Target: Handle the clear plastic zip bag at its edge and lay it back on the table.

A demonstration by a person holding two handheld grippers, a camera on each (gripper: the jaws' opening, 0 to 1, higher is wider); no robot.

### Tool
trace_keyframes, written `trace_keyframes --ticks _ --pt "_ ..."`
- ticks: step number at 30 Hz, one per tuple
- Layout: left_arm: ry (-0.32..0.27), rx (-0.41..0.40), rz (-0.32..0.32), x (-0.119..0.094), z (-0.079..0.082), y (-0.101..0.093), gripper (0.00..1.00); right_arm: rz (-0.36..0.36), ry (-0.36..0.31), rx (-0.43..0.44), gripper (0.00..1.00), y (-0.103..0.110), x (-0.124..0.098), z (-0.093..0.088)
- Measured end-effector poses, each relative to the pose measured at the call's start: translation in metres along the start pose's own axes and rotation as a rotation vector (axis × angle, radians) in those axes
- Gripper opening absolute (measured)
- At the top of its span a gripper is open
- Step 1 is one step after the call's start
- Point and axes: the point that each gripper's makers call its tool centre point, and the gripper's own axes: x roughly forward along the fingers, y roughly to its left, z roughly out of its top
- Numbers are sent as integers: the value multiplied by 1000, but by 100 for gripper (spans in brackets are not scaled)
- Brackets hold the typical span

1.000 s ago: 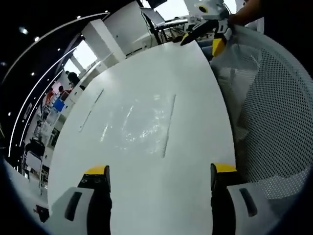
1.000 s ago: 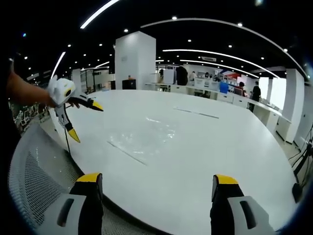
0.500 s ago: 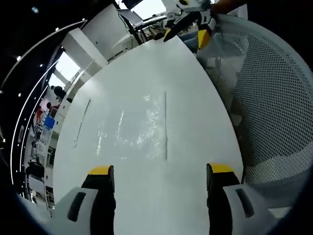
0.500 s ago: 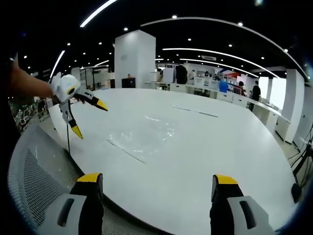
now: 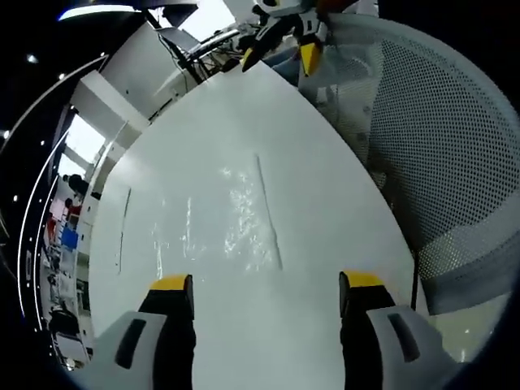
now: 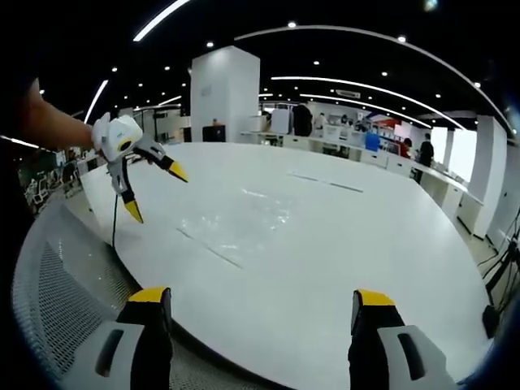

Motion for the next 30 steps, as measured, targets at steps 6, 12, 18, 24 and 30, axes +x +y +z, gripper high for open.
trace_keyframes --ticks 6,12,18,24,30 --pt "5 37 -33 2 -3 2 71 11 5 -3 92 2 0 0" --pt "1 80 -49 3 -2 12 69 9 -4 -7 92 1 0 1" --pt "-5 122 -71 6 -3 19 66 17 -6 -14 89 4 0 3" --pt "-6 187 -115 12 -3 17 61 18 -6 -19 88 5 0 3" --pt "2 257 -167 16 -1 11 58 16 5 -21 87 4 1 1"
